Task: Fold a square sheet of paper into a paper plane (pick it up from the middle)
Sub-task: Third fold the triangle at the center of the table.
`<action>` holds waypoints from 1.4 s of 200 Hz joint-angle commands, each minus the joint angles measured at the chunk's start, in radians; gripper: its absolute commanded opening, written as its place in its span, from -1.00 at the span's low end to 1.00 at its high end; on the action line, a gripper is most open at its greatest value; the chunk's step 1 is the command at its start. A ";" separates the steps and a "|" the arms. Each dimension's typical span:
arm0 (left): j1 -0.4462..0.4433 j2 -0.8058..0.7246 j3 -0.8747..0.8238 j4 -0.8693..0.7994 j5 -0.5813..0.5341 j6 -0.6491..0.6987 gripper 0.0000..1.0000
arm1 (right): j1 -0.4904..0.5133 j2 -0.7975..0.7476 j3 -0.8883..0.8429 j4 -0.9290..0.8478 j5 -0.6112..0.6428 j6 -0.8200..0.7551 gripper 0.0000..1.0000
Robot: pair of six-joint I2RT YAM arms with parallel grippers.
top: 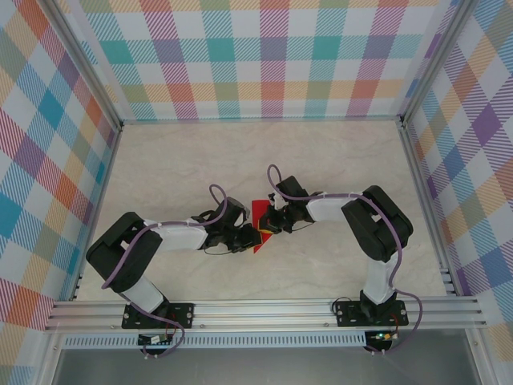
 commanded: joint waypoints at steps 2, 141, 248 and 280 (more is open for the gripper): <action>-0.013 0.014 0.023 -0.043 -0.022 0.016 -0.63 | 0.005 0.013 0.021 0.020 0.011 0.007 -1.00; -0.010 -0.086 0.070 -0.157 -0.165 0.089 -0.63 | 0.006 0.022 0.022 0.019 0.012 0.005 -1.00; -0.003 -0.022 0.084 -0.096 -0.118 0.096 -0.64 | 0.005 0.006 0.005 0.057 0.000 0.000 -1.00; -0.002 -0.007 0.086 -0.087 -0.111 0.096 -0.64 | 0.004 0.012 0.005 0.060 0.000 0.000 -1.00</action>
